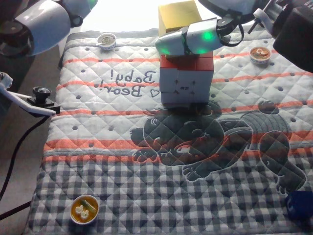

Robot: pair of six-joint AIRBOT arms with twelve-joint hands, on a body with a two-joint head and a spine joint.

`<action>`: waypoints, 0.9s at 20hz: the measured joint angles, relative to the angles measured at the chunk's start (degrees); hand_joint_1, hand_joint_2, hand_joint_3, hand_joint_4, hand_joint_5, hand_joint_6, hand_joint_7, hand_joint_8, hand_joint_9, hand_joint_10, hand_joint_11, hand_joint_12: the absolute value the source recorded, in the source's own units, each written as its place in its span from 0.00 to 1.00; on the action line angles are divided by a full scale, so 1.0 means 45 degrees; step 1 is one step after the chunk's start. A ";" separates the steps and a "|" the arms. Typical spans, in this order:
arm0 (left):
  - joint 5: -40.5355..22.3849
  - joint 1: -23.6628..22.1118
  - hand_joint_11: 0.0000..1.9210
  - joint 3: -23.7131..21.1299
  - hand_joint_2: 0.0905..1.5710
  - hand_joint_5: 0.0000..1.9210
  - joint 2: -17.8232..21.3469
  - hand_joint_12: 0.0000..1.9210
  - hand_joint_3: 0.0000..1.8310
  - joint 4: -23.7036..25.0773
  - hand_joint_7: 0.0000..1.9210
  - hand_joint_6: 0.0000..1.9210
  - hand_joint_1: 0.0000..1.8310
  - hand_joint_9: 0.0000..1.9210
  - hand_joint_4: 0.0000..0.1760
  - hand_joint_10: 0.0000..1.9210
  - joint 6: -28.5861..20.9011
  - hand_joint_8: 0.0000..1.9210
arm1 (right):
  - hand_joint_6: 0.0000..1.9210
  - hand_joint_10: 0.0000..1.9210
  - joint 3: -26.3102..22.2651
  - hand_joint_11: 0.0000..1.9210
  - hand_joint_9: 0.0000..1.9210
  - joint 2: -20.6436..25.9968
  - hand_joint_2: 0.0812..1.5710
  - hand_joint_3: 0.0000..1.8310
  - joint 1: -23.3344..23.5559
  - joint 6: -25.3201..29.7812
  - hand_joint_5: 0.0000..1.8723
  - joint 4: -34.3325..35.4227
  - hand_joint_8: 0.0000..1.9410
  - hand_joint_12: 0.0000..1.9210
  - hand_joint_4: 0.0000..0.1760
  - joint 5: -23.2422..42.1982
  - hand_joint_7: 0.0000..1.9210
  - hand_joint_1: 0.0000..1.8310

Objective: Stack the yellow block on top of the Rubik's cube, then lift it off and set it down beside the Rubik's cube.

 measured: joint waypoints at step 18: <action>0.0359 0.0277 0.00 -0.0131 0.88 0.14 0.0000 0.89 0.00 -0.0175 0.09 0.44 0.44 0.00 0.00 0.56 -0.0010 0.43 | 0.75 0.78 -0.0981 0.14 0.24 0.0374 0.81 0.00 0.0083 0.0053 0.37 -0.0437 0.79 0.97 0.01 0.0534 0.34 0.62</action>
